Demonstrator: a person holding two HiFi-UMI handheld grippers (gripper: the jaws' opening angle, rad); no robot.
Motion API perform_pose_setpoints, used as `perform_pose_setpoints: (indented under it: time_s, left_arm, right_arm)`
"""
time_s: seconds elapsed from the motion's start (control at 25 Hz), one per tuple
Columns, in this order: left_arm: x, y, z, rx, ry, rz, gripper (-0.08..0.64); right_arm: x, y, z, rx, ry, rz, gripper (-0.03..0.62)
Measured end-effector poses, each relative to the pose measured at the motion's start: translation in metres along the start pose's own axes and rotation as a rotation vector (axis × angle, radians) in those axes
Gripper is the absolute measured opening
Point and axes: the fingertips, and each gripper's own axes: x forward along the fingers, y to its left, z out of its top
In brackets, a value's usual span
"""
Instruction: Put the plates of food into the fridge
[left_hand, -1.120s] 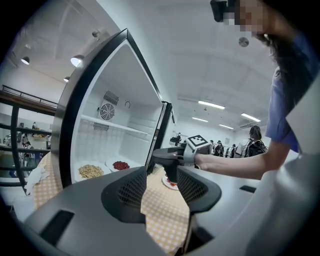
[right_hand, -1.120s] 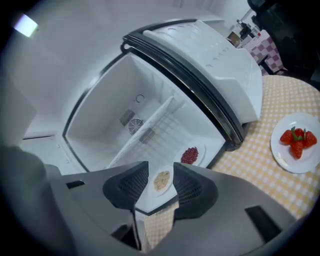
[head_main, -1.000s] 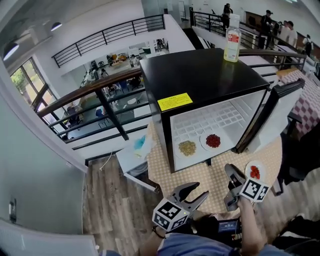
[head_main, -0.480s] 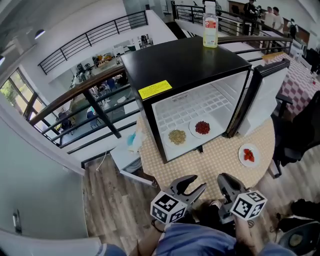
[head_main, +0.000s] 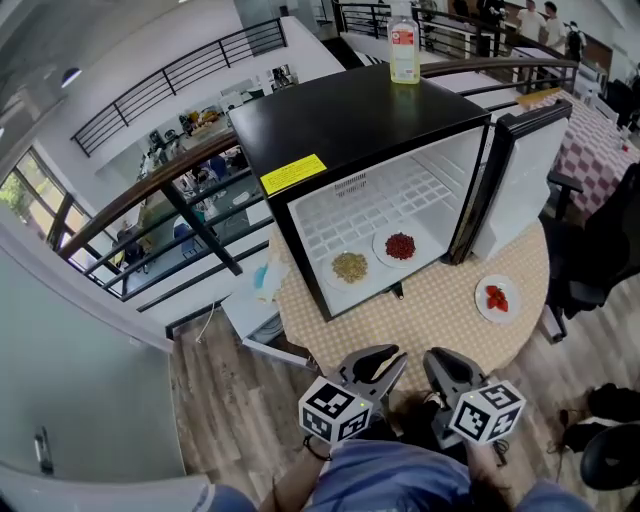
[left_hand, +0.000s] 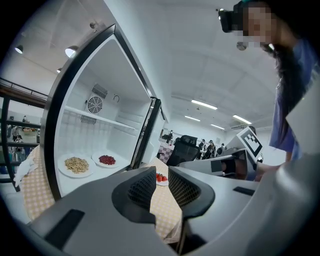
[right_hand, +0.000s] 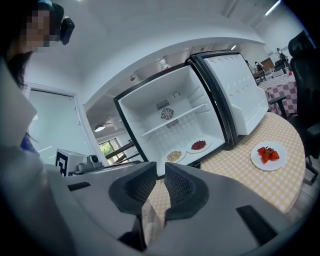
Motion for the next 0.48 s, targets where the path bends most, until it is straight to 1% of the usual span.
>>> perform_pose_setpoints:
  time_s: [0.28, 0.48]
  left_arm:
    - [0.002, 0.007, -0.004, -0.034, 0.0, 0.022, 0.075]
    - [0.003, 0.013, -0.003, -0.023, -0.001, 0.041, 0.063]
  right_arm:
    - [0.002, -0.002, -0.004, -0.003, 0.017, -0.001, 0.063]
    - [0.002, -0.01, -0.005, 0.005, 0.027, -0.017, 0.063]
